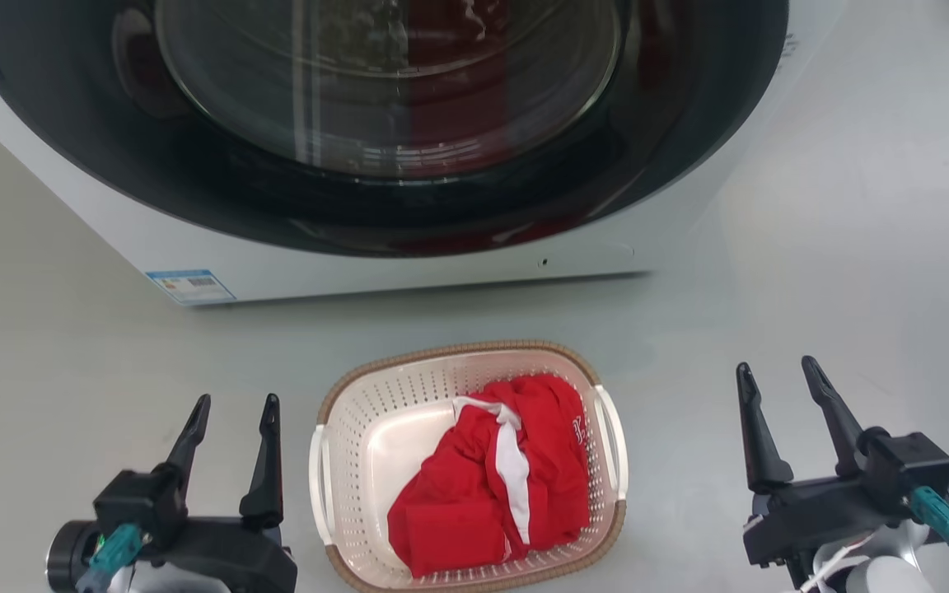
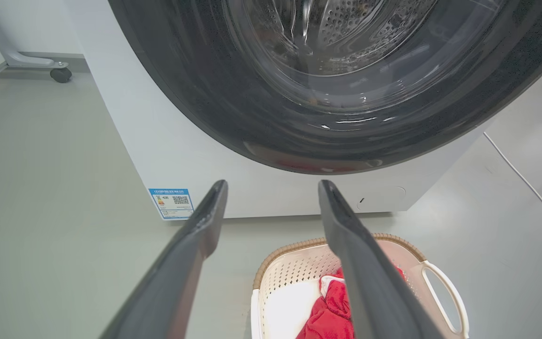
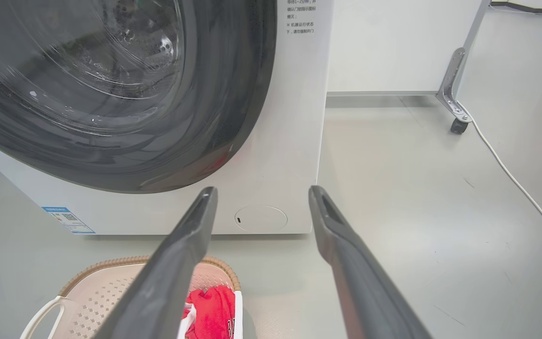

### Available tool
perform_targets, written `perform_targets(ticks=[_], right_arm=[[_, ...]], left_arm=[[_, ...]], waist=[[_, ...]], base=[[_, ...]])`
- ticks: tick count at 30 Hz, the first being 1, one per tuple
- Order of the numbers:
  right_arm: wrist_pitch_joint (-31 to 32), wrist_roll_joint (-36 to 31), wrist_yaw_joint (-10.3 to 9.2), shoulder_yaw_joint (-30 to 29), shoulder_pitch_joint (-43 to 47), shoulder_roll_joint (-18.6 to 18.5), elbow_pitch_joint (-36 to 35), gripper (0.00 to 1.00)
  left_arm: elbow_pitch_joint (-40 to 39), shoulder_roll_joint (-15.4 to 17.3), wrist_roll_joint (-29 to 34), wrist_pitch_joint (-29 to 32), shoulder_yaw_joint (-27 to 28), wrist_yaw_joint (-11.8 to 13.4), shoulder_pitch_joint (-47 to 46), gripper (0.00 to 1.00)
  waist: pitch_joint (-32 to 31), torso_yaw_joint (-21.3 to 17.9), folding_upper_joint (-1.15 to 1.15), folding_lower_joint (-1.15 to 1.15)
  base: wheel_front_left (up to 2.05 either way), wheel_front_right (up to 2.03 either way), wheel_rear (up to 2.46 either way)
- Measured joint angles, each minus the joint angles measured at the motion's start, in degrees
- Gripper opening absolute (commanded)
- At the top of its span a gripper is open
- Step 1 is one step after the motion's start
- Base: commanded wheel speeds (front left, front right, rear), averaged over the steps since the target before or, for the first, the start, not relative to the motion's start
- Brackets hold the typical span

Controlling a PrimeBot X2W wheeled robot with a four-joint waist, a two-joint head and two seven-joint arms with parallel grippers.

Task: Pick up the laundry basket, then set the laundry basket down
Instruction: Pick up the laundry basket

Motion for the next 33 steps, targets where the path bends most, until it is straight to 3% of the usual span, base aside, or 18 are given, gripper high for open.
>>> perform_targets(ticks=[24, 33], right_arm=[[3.3, 2.7, 2.09, 4.4, -18.1, 2.7, 13.8, 1.0], [3.1, 2.7, 2.8, 6.7, -24.5, 3.1, 19.2, 1.0]], left_arm=[[17.0, -1.0, -4.7, 11.5, -1.6, -7.0, -21.8, 1.0], [24.7, -1.9, -5.1, 12.8, -1.2, -7.6, -26.6, 1.0]], waist=[[20.5, -1.8, 0.01, 0.0], [28.1, -2.1, 0.01, 0.0]], base=[[0.0, 0.0, 0.0], [0.0, 0.0, 0.0]])
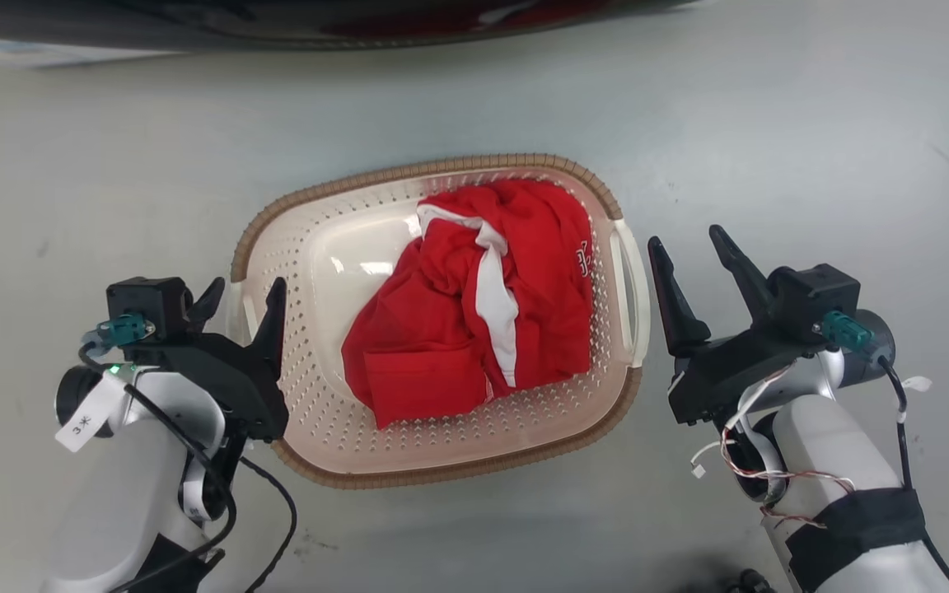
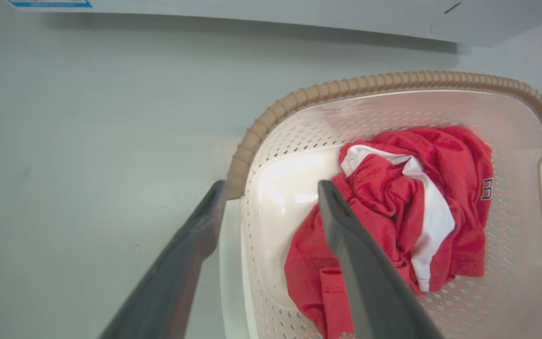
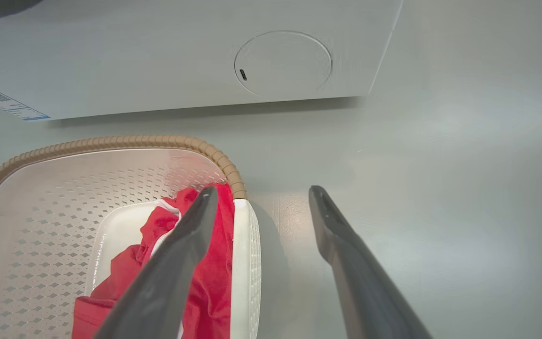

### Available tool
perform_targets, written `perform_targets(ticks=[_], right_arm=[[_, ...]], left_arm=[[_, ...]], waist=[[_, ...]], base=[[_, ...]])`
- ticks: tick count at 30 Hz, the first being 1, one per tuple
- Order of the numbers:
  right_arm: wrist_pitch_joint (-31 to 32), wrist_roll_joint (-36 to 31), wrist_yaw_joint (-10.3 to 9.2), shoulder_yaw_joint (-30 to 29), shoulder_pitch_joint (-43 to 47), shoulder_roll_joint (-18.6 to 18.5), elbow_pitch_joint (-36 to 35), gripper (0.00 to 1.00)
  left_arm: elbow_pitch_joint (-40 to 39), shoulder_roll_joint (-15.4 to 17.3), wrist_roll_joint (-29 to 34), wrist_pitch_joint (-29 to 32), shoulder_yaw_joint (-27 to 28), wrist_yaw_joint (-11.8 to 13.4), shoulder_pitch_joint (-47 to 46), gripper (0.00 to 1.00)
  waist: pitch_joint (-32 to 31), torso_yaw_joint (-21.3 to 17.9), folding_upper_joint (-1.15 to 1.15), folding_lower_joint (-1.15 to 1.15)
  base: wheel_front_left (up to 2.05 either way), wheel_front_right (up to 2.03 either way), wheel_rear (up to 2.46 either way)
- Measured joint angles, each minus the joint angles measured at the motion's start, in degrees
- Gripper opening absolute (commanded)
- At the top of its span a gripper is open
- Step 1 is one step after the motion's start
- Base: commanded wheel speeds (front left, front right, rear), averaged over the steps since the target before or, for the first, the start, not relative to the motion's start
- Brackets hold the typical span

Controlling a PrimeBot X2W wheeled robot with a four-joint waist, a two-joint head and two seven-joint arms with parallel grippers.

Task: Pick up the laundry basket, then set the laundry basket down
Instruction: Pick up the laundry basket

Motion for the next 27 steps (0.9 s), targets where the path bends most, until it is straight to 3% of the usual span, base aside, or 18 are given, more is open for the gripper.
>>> perform_targets(ticks=[14, 15, 16, 17, 18, 27], right_arm=[[-1.2, 0.4, 1.26, 3.5, -6.5, 0.2, 10.1, 1.0], [-1.1, 0.7, 1.29, 3.7, -6.8, 0.2, 10.8, 0.91], [-1.1, 0.8, 1.31, 3.9, -7.2, 0.2, 11.4, 0.45], [-1.1, 0.9, 1.6, 4.1, -7.6, 0.2, 11.9, 0.19], [-1.1, 0.9, 1.9, 4.4, -8.0, 0.2, 12.5, 0.0], [-1.2, 3.1, 2.81, 5.8, -9.9, 0.7, 16.1, 0.0]], left_arm=[[11.8, -1.1, -2.1, 0.0, 0.4, -1.9, -4.5, 1.0], [12.2, -1.3, -2.2, -0.1, 0.4, -2.0, -4.9, 0.92], [12.8, -1.6, -2.3, -0.1, 0.4, -2.0, -5.4, 0.53], [13.3, -1.8, -2.5, -0.4, 0.4, -2.2, -5.8, 0.0], [13.7, -1.9, -2.6, -0.6, 0.5, -2.5, -6.2, 0.0], [17.7, -3.1, -2.9, -2.1, 0.1, -3.5, -9.2, 0.0]], waist=[[6.7, 0.2, 0.0, 0.0], [6.8, 0.2, 0.0, 0.0], [6.9, 0.3, 0.0, -0.01], [6.9, 0.3, 0.0, -0.01], [7.0, 0.4, 0.0, -0.01], [7.0, 1.0, -0.02, -0.02]], base=[[0.0, 0.0, 0.0], [0.0, 0.0, 0.0], [0.0, 0.0, 0.0], [0.0, 0.0, 0.0], [0.0, 0.0, 0.0], [0.0, 0.0, 0.0]])
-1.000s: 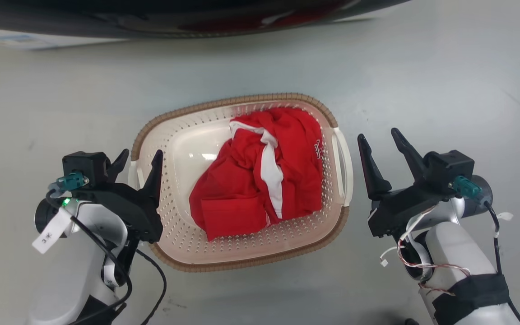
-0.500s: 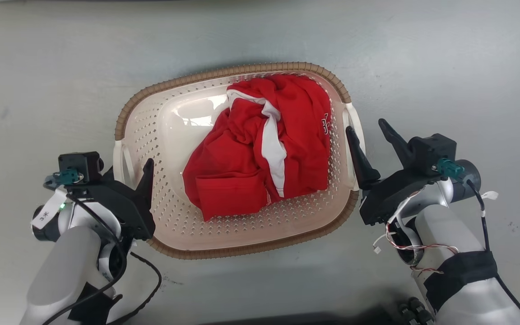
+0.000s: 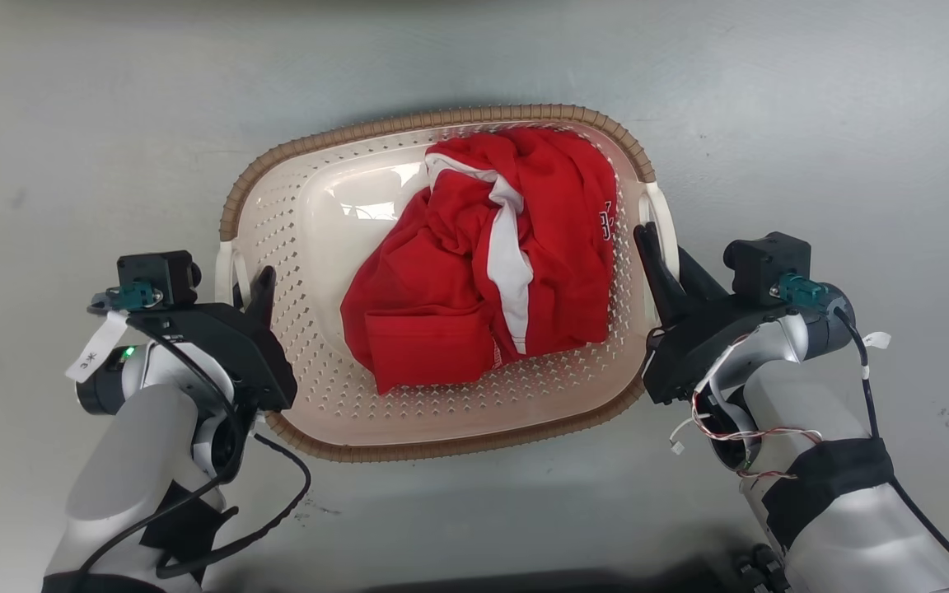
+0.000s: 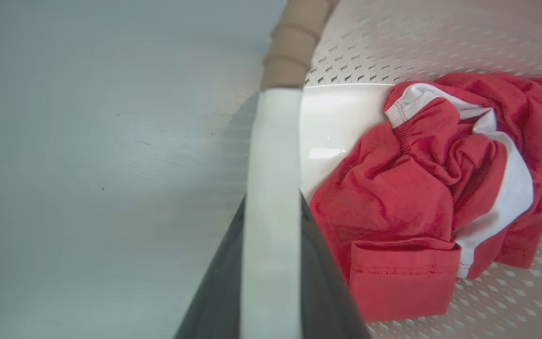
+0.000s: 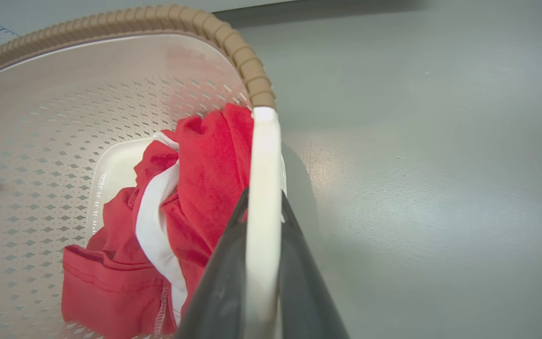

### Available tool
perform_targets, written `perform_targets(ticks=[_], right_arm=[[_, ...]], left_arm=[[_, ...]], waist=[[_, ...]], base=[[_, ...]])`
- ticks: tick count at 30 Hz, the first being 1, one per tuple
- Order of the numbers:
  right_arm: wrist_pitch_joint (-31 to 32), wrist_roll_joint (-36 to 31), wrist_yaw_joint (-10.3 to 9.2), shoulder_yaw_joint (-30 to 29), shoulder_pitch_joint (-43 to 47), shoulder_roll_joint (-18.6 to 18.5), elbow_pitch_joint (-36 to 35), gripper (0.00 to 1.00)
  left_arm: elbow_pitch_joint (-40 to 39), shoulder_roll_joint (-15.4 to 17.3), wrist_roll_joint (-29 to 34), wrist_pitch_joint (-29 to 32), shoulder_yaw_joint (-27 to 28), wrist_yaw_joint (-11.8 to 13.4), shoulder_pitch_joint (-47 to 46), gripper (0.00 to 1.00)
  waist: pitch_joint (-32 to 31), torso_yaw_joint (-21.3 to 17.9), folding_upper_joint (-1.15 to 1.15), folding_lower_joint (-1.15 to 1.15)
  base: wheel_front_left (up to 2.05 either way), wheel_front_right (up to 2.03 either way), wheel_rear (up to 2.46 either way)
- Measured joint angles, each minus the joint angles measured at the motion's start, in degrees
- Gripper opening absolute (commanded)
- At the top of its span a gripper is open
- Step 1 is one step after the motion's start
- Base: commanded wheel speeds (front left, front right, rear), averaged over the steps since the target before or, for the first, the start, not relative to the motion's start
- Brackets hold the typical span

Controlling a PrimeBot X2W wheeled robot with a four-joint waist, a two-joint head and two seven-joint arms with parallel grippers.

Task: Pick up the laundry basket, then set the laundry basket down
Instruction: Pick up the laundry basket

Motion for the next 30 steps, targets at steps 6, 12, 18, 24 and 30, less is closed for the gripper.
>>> perform_targets(ticks=[6, 12, 18, 24, 30], right_arm=[[0.0, 1.5, 0.41, 0.9, -1.1, -0.1, 2.7, 0.0], [1.0, 2.6, 0.62, 1.3, -2.2, -0.1, 6.0, 0.0], [3.1, 4.3, 1.04, 1.7, -3.1, -0.1, 9.9, 0.0], [5.3, 4.9, 1.53, 1.7, -4.5, 0.0, 13.7, 0.0], [7.7, 5.9, 1.92, 2.0, -5.1, 0.4, 17.4, 0.0]], left_arm=[[3.2, -0.6, 0.1, -1.0, -1.2, -1.0, -1.5, 0.0], [5.8, -1.3, 0.2, -0.8, -2.5, -1.5, -3.4, 0.0], [9.5, -2.4, -0.2, 0.7, -3.1, -1.8, -4.0, 0.0], [12.8, -3.3, -2.1, 2.4, -3.4, -2.0, -4.7, 0.0], [15.9, -4.1, -3.7, 4.4, -3.4, -2.0, -4.7, 0.0]], waist=[[-1.0, 0.3, 0.0, 0.01], [-2.5, 0.5, 0.01, 0.01], [-5.0, 0.6, 0.01, 0.01], [-8.0, 0.6, 0.01, 0.01], [-11.8, 0.6, 0.0, 0.01]], base=[[0.0, 0.0, 0.0], [0.0, 0.0, 0.0], [0.0, 0.0, 0.0], [0.0, 0.0, 0.0], [0.0, 0.0, 0.0]])
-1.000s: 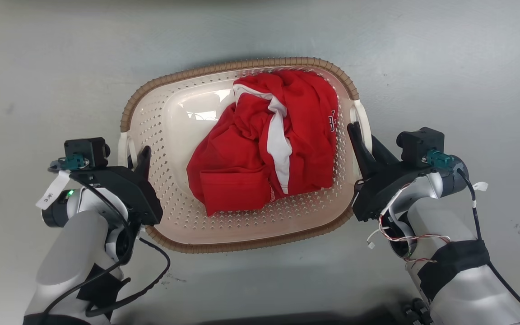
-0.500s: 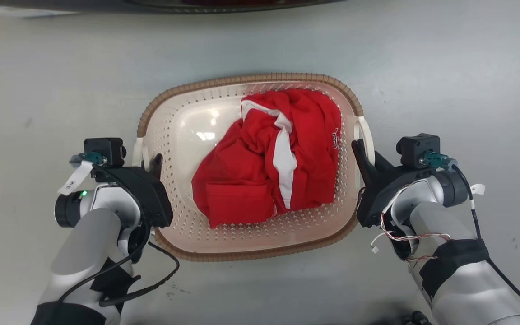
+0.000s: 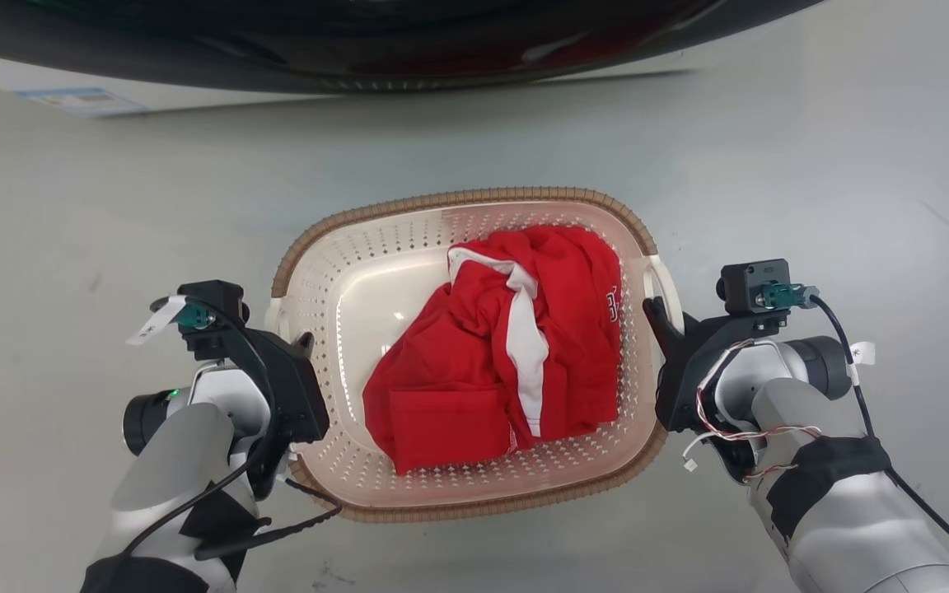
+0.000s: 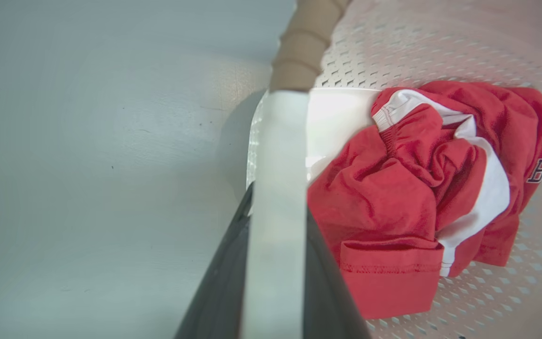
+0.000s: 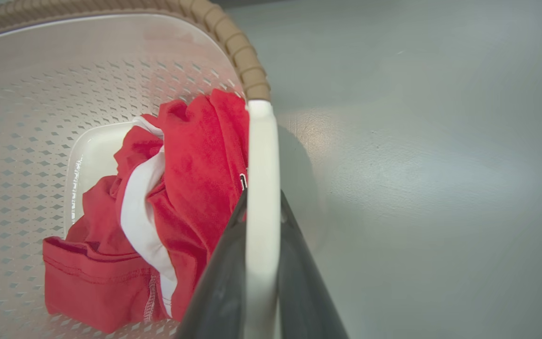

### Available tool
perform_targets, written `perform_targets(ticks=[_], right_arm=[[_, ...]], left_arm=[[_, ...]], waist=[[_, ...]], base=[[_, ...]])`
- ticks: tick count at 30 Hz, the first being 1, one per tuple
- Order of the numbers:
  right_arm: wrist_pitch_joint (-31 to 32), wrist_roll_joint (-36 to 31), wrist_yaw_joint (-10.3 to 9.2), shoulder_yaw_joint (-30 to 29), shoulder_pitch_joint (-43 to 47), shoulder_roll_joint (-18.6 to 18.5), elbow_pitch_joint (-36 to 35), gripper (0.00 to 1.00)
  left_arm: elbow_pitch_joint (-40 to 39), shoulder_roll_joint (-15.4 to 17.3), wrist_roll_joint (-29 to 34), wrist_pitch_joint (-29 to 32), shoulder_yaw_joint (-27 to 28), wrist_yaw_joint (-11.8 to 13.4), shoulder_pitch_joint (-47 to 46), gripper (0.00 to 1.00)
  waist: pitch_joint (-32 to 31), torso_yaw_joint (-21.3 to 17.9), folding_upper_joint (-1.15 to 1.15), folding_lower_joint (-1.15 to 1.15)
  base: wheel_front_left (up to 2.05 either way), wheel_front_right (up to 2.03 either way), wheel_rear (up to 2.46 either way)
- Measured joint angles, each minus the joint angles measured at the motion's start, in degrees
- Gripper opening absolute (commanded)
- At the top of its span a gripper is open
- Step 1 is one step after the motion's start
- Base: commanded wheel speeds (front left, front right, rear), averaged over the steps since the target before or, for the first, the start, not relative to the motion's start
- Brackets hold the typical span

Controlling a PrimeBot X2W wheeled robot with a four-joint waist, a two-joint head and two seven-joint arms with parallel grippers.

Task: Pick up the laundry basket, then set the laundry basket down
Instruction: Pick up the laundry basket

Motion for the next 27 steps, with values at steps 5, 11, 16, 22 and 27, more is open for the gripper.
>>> perform_targets(ticks=[5, 11, 16, 22, 27], right_arm=[[1.9, 2.0, 0.09, 0.2, -0.4, 0.2, 2.5, 0.0], [3.9, 3.6, 0.34, 0.4, -0.3, 0.3, 5.4, 0.0], [5.7, 4.7, 0.46, 1.1, -0.3, 0.4, 6.9, 0.0], [8.5, 6.9, 0.49, 2.1, 0.2, 0.5, 8.3, 0.0], [10.9, 8.3, 0.52, 2.5, 1.2, 0.7, 9.8, 0.0]], left_arm=[[1.5, -0.5, -1.0, 1.6, -0.3, 0.0, 0.0, 0.0], [2.6, -0.8, -2.7, 4.4, -1.8, 0.0, 0.1, 0.0], [3.6, -1.0, -3.8, 6.7, -2.5, 0.0, 0.5, 0.0], [4.6, -1.1, -5.9, 10.2, -3.1, 0.0, 1.6, 0.0], [5.5, -1.2, -7.0, 13.1, -3.5, 0.0, 2.6, 0.0]], waist=[[-3.5, 0.0, 0.0, 0.0], [-7.9, -0.1, 0.0, 0.0], [-11.8, 0.0, 0.0, 0.0], [-16.4, 0.0, 0.0, 0.0], [-20.2, 0.1, 0.0, 0.0]], base=[[0.0, 0.0, 0.0], [0.0, 0.0, 0.0], [0.0, 0.0, 0.0], [0.0, 0.0, 0.0], [0.0, 0.0, 0.0]])
